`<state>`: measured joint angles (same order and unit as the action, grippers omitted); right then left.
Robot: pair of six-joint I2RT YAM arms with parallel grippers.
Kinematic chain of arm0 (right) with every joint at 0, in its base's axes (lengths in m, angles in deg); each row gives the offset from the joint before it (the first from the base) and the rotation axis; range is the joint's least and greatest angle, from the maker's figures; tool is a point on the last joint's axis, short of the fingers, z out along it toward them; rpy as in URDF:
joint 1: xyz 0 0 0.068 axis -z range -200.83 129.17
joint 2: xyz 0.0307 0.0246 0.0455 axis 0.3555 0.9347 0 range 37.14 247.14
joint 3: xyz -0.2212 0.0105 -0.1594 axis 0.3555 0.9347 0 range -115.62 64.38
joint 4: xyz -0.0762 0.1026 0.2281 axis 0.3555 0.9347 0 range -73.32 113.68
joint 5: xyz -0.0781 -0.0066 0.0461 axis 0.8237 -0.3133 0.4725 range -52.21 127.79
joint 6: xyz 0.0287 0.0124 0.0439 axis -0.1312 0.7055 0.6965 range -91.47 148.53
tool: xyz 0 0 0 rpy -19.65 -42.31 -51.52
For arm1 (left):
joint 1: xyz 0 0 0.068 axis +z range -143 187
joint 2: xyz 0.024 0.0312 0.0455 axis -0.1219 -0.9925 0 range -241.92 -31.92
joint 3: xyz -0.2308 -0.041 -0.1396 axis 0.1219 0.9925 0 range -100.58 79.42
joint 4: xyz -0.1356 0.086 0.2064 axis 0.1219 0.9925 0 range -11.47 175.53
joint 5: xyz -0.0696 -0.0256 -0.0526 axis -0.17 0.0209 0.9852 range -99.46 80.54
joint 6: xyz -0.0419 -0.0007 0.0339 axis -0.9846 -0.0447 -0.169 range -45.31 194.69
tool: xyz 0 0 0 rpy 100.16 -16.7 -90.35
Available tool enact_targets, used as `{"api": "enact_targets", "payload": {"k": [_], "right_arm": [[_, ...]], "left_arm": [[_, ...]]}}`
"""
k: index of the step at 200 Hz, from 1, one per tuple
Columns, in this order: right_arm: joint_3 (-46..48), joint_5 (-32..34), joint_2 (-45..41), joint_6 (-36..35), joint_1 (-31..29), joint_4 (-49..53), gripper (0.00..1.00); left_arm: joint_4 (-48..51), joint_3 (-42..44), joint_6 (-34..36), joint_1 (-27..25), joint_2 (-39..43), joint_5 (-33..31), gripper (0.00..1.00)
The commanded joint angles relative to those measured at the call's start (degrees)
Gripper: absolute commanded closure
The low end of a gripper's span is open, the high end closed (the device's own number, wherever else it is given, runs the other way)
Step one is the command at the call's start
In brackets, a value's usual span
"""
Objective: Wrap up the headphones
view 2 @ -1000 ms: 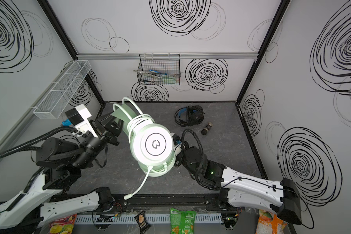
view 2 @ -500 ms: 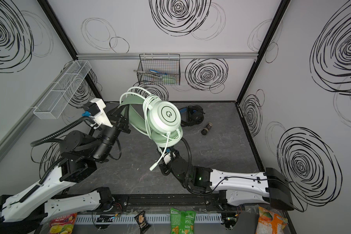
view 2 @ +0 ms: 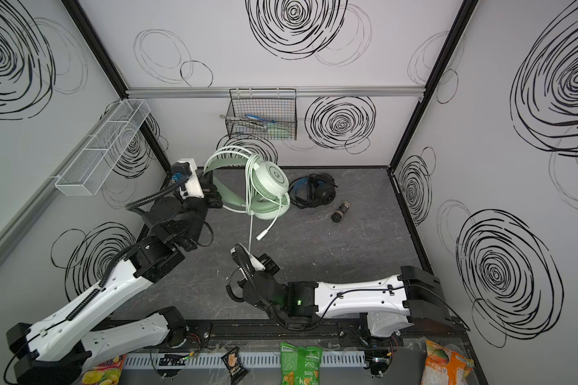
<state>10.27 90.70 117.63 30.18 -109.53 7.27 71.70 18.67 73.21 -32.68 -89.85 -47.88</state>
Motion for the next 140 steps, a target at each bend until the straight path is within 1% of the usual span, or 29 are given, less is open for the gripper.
{"api": "enact_targets", "payload": {"k": [1, 21, 48, 79, 92, 118, 128, 140], "right_arm": [[-3.3, 3.1, 2.1, -1.7, -2.5, 5.5, 1.00], [-5.5, 3.1, 2.4, -2.4, -3.0, 7.0, 1.00], [-8.6, 1.6, 1.5, -2.5, -3.1, 9.9, 1.00], [-11.8, -1.1, 0.4, -3.0, -3.0, 12.4, 1.00], [-12.6, -2.5, -0.2, -3.9, -2.9, 12.7, 1.00], [-14.1, -2.3, -0.7, -6.5, -1.9, 15.3, 1.00], [-15.2, -3.4, -0.9, -6.9, -1.0, 17.5, 1.00], [-16.3, -4.7, -1.5, -7.4, 0.0, 19.4, 1.00]], "left_arm": [[-10.2, -0.1, 0.1, 1.8, -0.7, -2.8, 1.00], [-9.3, 1.5, 2.2, 2.2, -1.8, -3.1, 1.00], [-6.3, 3.0, 3.2, 2.4, -3.4, -1.1, 1.00], [-0.3, 4.0, 1.4, 2.9, -5.6, 6.4, 1.00], [2.5, 4.2, 1.1, 2.9, -6.5, 10.9, 1.00], [9.8, 2.6, 1.7, 2.7, -9.3, 17.5, 1.00], [12.6, 1.8, 2.1, 2.3, -10.4, 18.9, 1.00], [14.9, 1.3, 2.9, 1.3, -11.4, 18.7, 1.00]]}}
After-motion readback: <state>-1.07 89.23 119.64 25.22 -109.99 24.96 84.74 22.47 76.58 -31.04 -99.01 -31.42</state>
